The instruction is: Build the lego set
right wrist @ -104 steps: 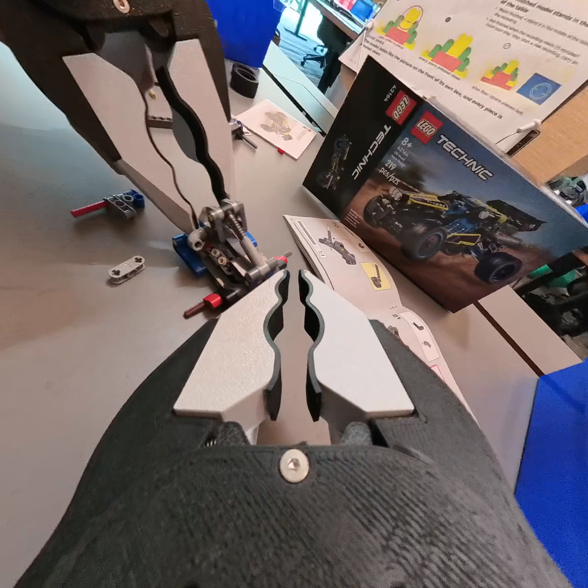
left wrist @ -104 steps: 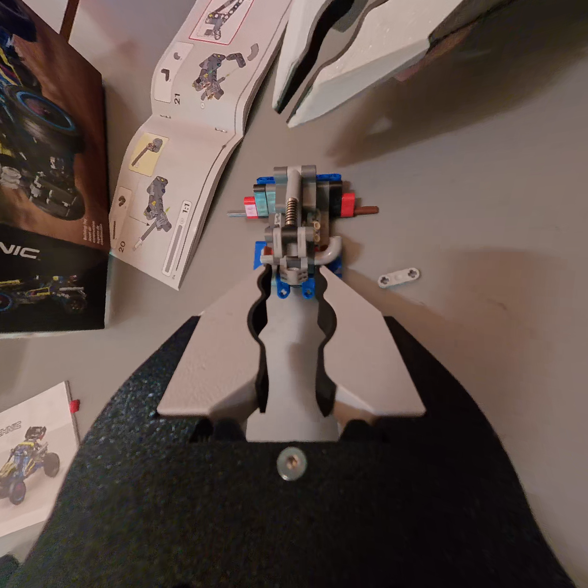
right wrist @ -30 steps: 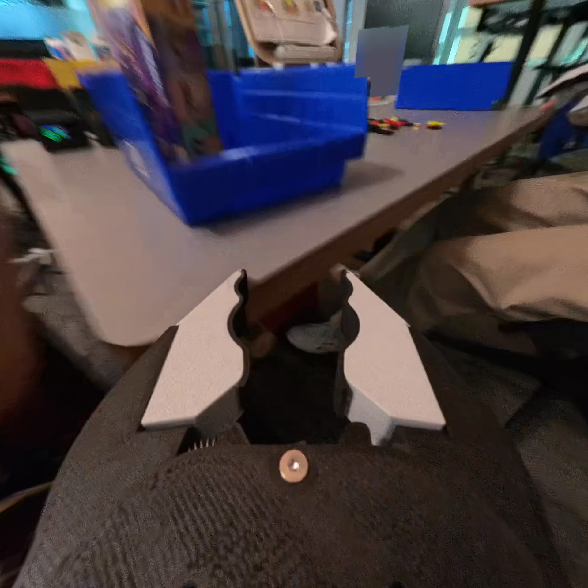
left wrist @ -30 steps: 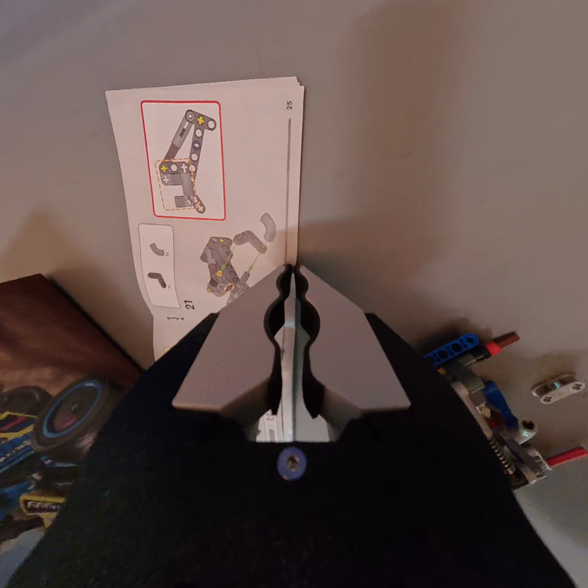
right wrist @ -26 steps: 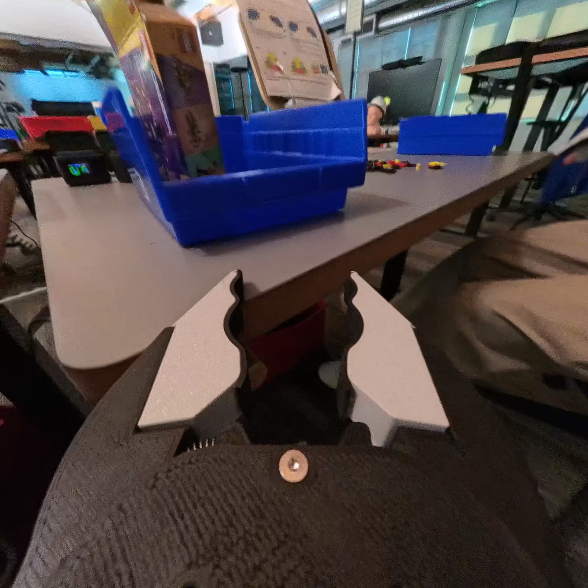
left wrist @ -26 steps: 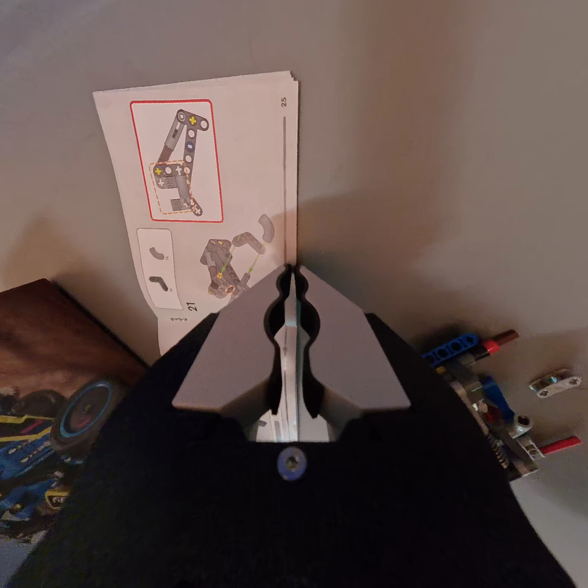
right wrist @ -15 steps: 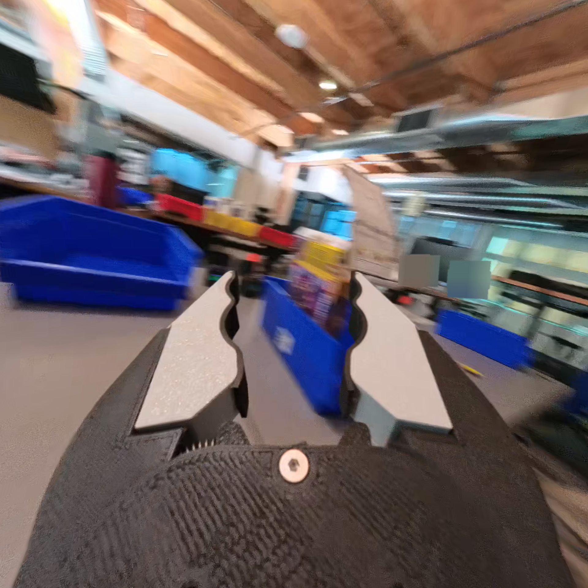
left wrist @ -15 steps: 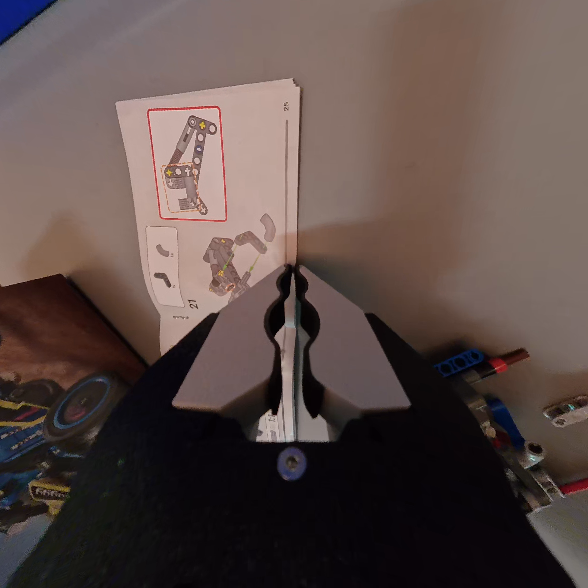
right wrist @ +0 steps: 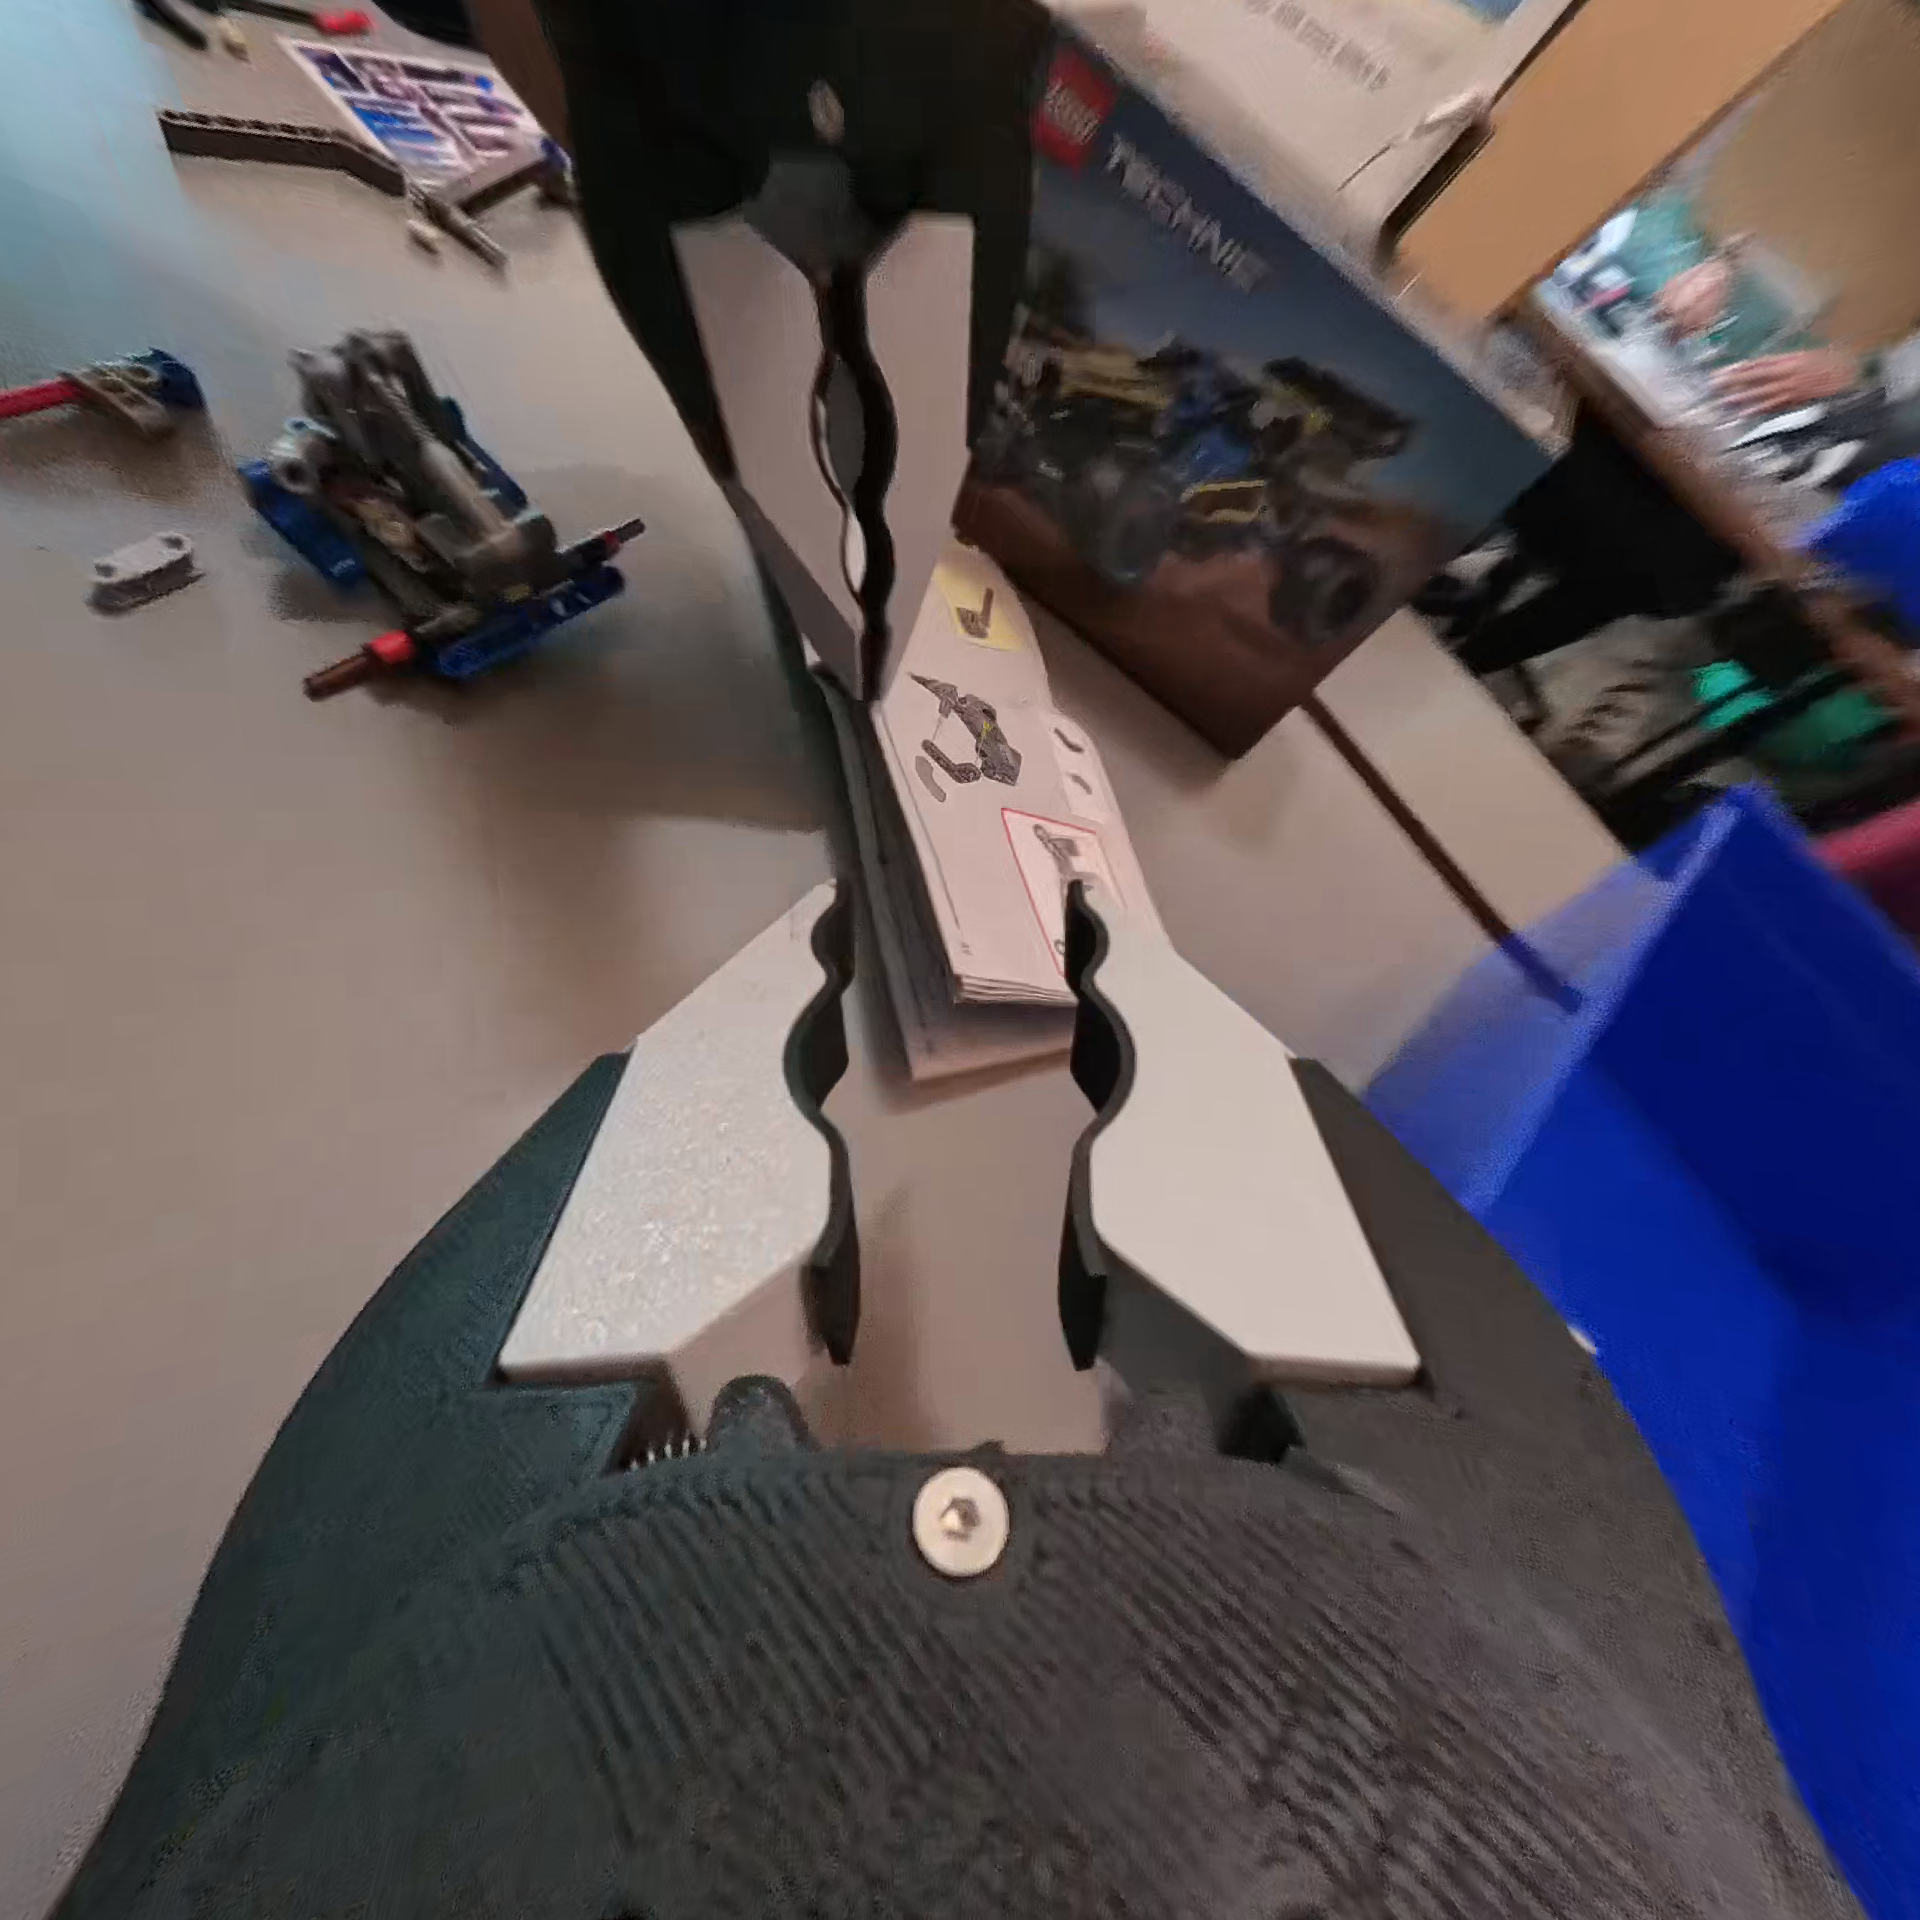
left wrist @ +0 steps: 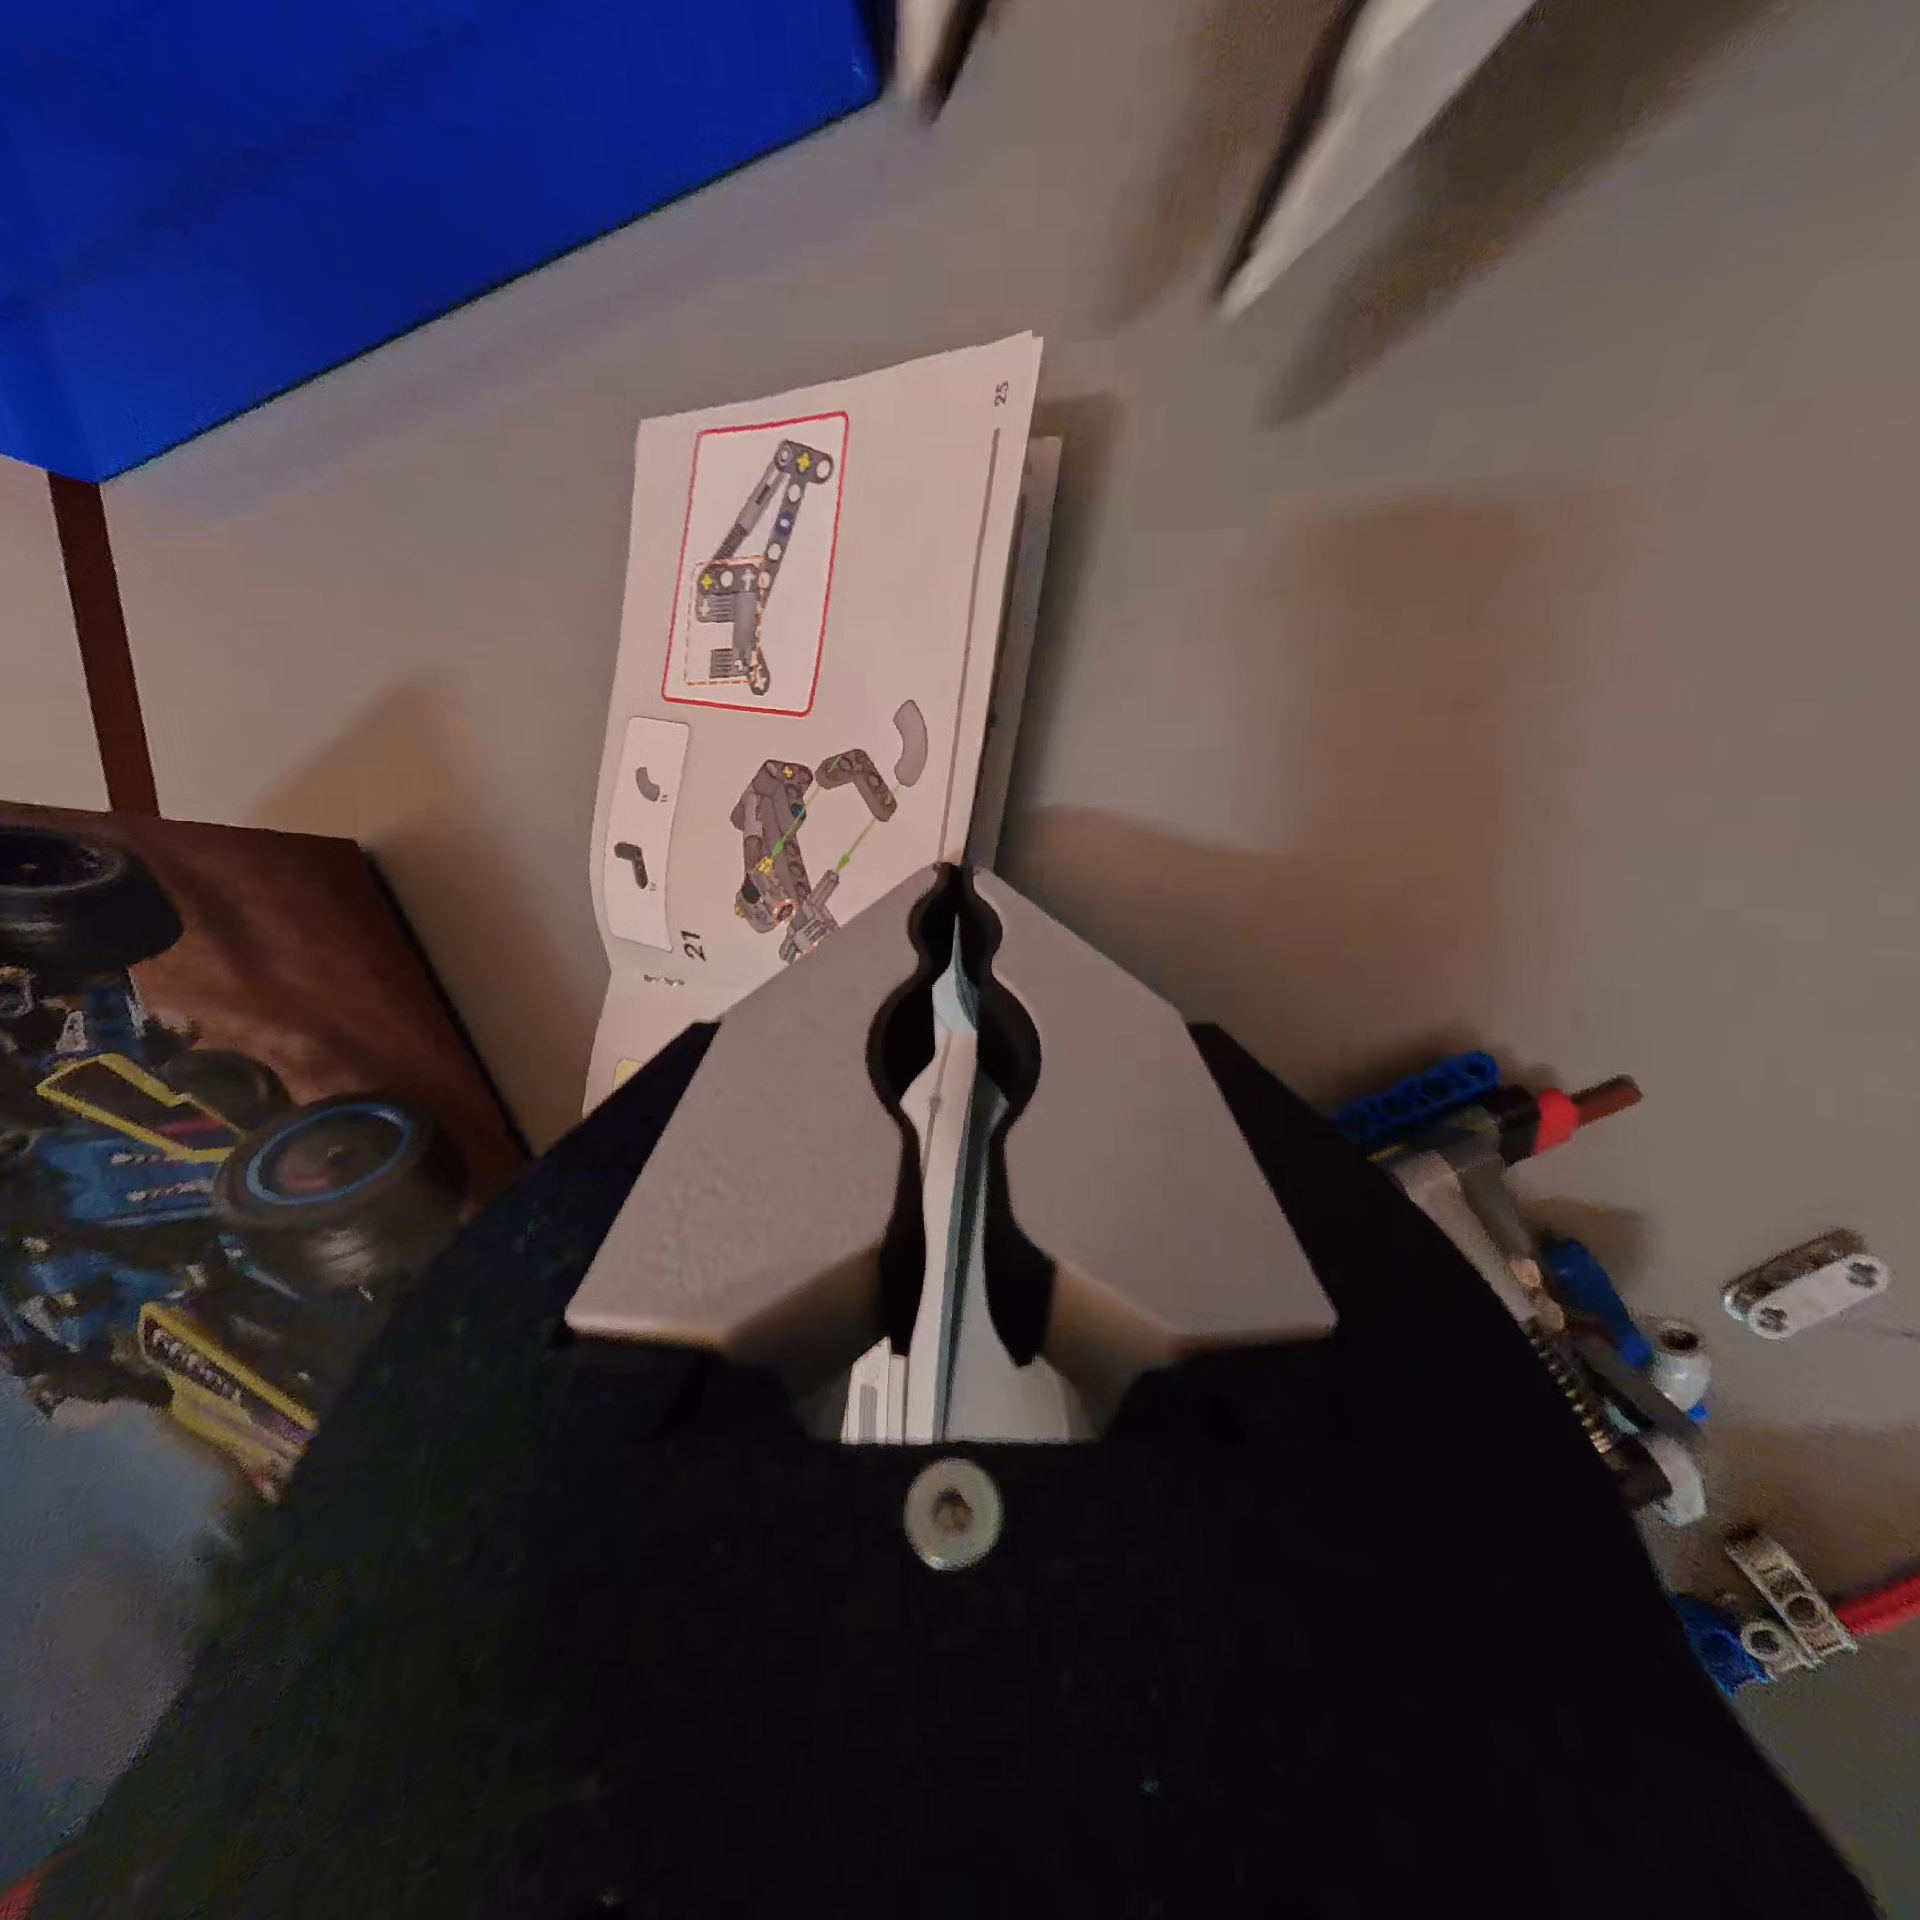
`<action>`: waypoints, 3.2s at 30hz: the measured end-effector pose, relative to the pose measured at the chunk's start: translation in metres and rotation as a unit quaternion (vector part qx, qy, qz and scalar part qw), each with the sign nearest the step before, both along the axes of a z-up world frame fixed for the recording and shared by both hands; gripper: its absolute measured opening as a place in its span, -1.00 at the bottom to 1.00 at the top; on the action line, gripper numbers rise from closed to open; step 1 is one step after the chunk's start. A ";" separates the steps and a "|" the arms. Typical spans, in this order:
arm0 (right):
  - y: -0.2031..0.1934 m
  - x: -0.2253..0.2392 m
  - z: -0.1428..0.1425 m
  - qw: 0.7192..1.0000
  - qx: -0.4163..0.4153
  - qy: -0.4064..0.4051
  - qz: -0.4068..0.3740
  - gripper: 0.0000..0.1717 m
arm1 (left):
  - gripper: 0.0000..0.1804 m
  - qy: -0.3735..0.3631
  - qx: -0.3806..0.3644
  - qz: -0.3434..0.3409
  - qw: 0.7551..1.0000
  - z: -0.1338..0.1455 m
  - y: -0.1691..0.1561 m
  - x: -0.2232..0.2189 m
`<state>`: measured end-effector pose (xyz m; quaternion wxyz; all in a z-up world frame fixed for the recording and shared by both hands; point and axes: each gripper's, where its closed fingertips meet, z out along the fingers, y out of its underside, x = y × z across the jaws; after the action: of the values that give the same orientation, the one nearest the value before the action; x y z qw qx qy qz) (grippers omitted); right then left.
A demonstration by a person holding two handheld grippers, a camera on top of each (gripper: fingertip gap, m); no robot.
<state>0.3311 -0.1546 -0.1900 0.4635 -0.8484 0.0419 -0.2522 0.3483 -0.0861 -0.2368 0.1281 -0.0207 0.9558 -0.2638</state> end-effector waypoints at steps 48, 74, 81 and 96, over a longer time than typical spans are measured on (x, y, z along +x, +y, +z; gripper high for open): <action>-0.594 -0.199 -0.313 0.699 0.177 0.151 -0.676 -0.18 | -0.96 -0.022 -0.036 0.098 0.994 0.023 -0.008 -0.008; -0.583 -0.182 -0.443 0.693 0.023 0.277 -0.666 -0.23 | -0.97 -0.089 -0.041 0.158 0.983 0.037 0.012 -0.030; -0.580 -0.166 -0.430 0.716 -0.010 0.272 -0.643 -0.16 | -0.97 -0.100 -0.039 0.151 0.983 0.037 0.014 -0.023; -0.588 -0.159 -0.439 0.726 -0.176 0.283 -0.602 0.06 | -0.98 -0.117 -0.047 0.172 0.977 0.044 0.029 -0.013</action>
<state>0.1724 -0.7427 -0.6290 0.0234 -0.7433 0.6278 -0.2298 0.3357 -0.0567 -0.1932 0.2815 -0.1594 0.9030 -0.2826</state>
